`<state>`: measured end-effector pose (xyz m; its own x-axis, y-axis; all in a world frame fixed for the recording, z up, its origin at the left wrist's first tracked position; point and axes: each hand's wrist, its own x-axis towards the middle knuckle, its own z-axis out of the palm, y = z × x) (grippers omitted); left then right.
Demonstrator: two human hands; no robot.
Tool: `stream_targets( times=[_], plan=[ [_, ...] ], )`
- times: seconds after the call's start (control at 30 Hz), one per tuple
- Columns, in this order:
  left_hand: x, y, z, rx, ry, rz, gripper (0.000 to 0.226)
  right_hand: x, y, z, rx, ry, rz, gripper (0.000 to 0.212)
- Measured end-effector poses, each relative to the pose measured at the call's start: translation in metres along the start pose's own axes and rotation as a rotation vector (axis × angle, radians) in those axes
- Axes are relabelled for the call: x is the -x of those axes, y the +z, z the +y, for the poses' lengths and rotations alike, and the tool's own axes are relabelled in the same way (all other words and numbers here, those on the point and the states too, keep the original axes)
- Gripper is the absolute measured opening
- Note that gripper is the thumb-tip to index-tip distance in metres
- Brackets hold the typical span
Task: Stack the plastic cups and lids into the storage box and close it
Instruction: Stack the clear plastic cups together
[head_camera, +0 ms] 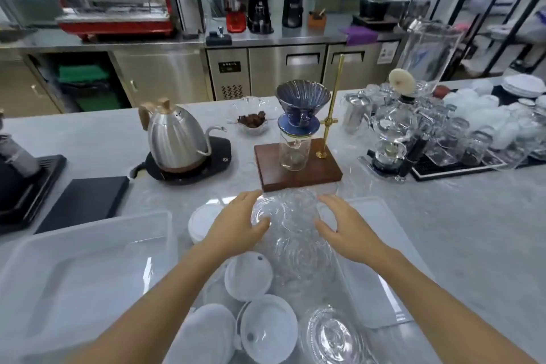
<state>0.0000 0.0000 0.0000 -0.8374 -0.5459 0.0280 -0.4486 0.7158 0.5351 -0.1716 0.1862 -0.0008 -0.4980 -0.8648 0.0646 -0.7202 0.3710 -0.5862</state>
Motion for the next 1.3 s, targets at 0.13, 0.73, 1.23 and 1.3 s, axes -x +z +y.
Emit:
stream_targets(
  times=[0.13,0.73,1.23,1.3],
  plan=[
    [-0.017,0.012,0.002,0.014,-0.073,-0.132,0.081,-0.010,0.002,0.012,-0.004,0.064,-0.060,0.051],
    [-0.040,0.023,-0.005,0.245,-0.132,-0.096,0.092,-0.082,0.015,0.012,-0.072,0.146,-0.125,0.051],
    [-0.009,-0.003,-0.003,0.860,-0.374,0.091,0.085,-0.097,0.022,-0.002,0.103,0.219,-0.242,0.100],
    [-0.009,-0.004,-0.002,0.900,-0.378,0.092,0.091,-0.093,0.019,-0.006,0.069,0.185,-0.179,0.103]
  ],
)
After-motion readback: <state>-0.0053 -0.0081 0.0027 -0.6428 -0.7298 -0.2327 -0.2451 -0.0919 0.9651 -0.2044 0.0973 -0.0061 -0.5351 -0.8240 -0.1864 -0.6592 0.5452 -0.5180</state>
